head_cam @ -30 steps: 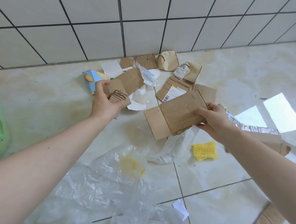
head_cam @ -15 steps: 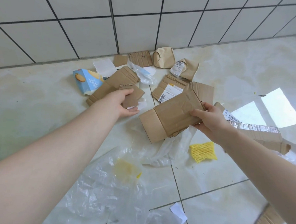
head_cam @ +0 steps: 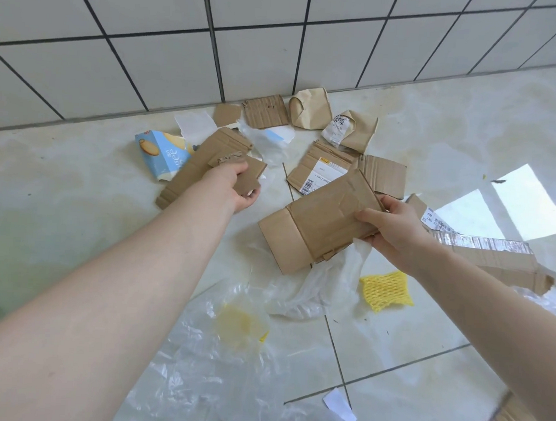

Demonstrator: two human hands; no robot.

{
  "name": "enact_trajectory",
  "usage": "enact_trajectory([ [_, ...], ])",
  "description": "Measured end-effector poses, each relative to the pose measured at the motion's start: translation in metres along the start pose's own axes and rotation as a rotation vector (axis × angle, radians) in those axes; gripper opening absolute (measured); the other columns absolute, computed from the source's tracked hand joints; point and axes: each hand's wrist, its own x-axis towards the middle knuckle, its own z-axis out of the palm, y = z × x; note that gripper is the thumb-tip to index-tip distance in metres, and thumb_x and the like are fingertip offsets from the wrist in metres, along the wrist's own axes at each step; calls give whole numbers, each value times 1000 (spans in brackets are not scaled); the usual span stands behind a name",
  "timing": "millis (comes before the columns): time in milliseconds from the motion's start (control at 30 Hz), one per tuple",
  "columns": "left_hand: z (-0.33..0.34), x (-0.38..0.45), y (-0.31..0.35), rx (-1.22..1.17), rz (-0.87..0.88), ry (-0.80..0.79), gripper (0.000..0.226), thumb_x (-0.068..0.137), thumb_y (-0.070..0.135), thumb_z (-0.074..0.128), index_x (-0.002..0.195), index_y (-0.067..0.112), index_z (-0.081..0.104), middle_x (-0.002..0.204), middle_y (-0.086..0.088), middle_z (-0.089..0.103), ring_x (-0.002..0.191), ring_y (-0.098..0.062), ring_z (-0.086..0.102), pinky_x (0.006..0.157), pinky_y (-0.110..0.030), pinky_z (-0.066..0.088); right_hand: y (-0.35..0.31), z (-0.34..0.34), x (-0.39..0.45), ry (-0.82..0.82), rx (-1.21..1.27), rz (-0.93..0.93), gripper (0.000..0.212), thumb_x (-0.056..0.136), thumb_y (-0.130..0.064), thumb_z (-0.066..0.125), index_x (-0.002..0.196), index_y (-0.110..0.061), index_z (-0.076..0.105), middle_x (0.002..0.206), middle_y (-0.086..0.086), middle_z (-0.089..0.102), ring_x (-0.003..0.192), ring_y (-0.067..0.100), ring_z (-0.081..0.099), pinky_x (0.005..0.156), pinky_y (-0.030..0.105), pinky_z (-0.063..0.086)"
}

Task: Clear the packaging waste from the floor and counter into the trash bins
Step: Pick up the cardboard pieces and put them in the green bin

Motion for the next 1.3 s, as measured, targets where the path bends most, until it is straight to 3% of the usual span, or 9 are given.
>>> enact_trajectory([
  [200,-27,-21,-13,206,93,-10,19,82,8,71,96,12,58,96,-9,61,78,-19,57,57,-32,47,-5,2,-4,3,35,-16,22,81,9,61,99,-3,61,108,22,66,100,34,66,88,46,54],
  [333,-46,-54,-16,521,224,-61,12,83,5,68,89,13,62,85,-7,63,72,-18,57,63,-29,48,-10,1,-15,-10,-4,-12,20,81,6,63,95,-7,63,106,19,67,99,31,65,83,43,55],
  [533,-96,-101,-7,920,378,-75,15,84,11,68,97,16,68,88,0,68,74,-13,60,64,-24,49,-16,4,-40,-102,-54,-23,23,82,8,60,98,-8,63,100,15,67,92,25,66,74,35,55],
  [700,-146,-144,-9,1147,529,-136,22,81,15,73,101,22,69,92,4,74,82,-11,69,74,-27,53,-20,23,-71,-155,-89,-41,20,84,10,57,95,-7,60,92,13,68,88,26,66,81,38,56],
  [767,-164,-162,-12,1205,576,-142,18,81,15,73,96,24,67,88,2,73,73,-13,67,68,-30,52,-21,35,-85,-181,-145,-67,19,84,8,59,91,-10,61,90,11,68,87,26,65,84,41,55],
  [867,-193,-183,-19,1283,639,-82,21,80,16,73,85,27,57,75,1,65,54,-13,55,51,-24,41,-21,58,-111,-245,-213,-111,17,84,5,62,94,-9,60,95,13,65,91,27,64,85,46,55],
  [967,-224,-200,-27,1268,680,-4,33,74,18,78,81,27,47,77,-5,67,51,-12,53,49,-24,37,-18,85,-139,-325,-277,-150,18,85,3,63,99,-8,60,101,14,64,93,28,65,81,46,56],
  [1133,-280,-240,-39,1129,738,183,43,73,25,78,85,35,38,91,-1,69,67,-17,57,57,-31,40,-11,134,-196,-412,-434,-291,18,85,1,62,97,-13,62,96,11,68,79,20,71,73,36,61],
  [1300,-318,-302,-47,1068,903,418,59,78,26,75,122,37,36,87,18,64,92,-16,61,80,-33,44,-9,178,-260,-476,-596,-561,19,82,-1,62,86,-20,61,92,19,67,80,30,66,77,51,57],
])
